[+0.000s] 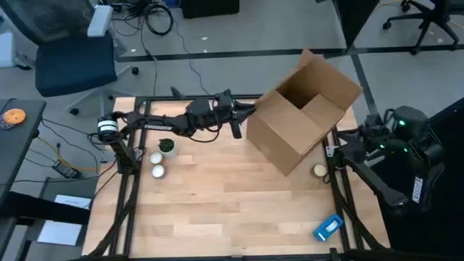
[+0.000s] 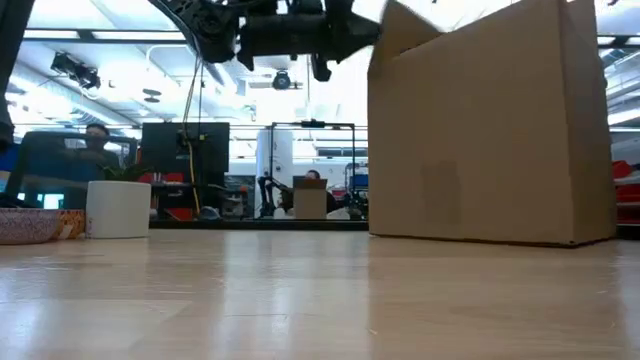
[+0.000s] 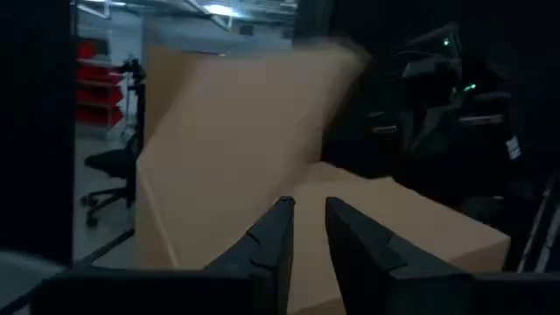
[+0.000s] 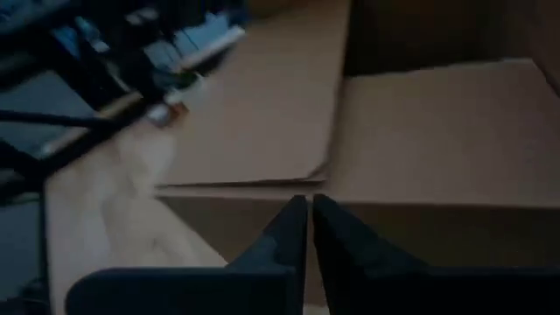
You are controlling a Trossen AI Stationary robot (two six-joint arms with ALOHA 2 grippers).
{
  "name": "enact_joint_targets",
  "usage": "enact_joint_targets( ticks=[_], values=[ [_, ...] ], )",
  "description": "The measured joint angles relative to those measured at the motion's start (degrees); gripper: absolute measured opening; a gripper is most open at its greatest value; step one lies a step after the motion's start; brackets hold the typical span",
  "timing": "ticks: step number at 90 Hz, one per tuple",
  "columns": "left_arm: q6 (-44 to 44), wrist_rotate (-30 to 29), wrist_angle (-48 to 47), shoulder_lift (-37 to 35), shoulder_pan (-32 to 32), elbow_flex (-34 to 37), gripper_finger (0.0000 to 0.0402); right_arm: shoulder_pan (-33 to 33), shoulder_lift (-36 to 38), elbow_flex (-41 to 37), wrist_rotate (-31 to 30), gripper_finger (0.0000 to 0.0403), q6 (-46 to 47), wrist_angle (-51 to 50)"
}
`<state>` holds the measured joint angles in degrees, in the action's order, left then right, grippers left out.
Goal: Wrap mug
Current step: Close the box, then return to Home Position
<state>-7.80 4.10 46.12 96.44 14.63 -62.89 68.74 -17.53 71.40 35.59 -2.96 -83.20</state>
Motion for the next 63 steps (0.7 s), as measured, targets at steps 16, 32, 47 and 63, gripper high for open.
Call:
enact_joint_targets(
  ticks=[16,32,47,63],
  values=[
    [2.97,0.72,-2.41,-3.74,0.0,0.0,0.0053,4.99,2.81,2.23,7.78,0.0,-0.04,1.42],
    [5.44,0.72,-7.0,-8.57,0.0,-0.09,0.0053,12.51,3.73,4.65,18.87,0.0,-0.38,1.88],
    [7.43,0.74,-12.18,-14.17,-0.55,-0.11,0.0053,17.95,3.71,8.74,26.71,0.0,1.42,4.77],
    [10.65,0.74,-20.73,-19.92,-1.73,-0.13,0.0053,19.09,3.7,14.06,27.98,0.0,4.47,9.37]
  ],
)
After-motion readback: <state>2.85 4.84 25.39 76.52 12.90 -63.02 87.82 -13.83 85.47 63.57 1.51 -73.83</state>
